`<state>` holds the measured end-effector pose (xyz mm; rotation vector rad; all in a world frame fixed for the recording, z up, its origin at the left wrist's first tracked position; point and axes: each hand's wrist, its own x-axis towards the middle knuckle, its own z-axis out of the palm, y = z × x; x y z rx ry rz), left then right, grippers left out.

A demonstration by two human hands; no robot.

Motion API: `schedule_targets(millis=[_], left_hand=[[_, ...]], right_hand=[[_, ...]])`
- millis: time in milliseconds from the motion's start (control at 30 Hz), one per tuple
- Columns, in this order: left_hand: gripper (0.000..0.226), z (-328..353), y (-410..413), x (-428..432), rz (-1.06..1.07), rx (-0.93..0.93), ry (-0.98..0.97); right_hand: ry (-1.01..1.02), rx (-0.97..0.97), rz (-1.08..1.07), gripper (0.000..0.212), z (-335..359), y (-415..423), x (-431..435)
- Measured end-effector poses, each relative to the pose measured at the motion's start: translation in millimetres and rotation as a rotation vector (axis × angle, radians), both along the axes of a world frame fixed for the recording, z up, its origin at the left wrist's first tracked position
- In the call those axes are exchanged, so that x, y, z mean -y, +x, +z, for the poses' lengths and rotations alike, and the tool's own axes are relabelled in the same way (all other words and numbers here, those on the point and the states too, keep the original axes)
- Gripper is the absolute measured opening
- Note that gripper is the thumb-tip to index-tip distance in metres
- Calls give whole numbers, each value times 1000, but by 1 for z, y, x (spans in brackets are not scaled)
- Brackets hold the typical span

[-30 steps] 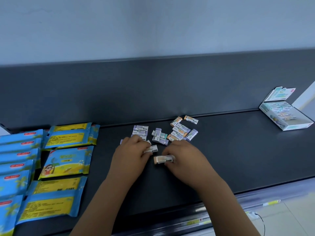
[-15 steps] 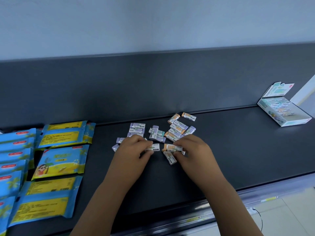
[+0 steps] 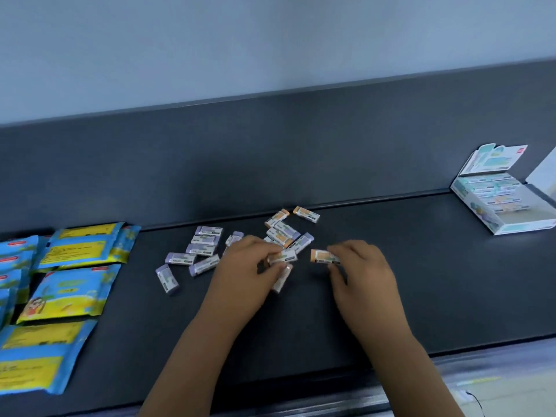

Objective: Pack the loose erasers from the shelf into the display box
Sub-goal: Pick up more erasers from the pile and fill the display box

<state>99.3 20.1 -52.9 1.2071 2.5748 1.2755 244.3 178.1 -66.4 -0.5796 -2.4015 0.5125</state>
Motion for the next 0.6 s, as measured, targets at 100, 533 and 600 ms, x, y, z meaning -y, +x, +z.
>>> schedule_targets(millis=[100,533,600], left_hand=[[25,3,17,-34,30,-30,-9],[25,9,87,-112,110,-64,-54],[24,9,88,-115,130,-99,-49]], right_hand=[[-3,13,-14,28,-1,22,-41],[-76,11,140,26,10,71,-141],[-68,20,154,25,11,70,-143]])
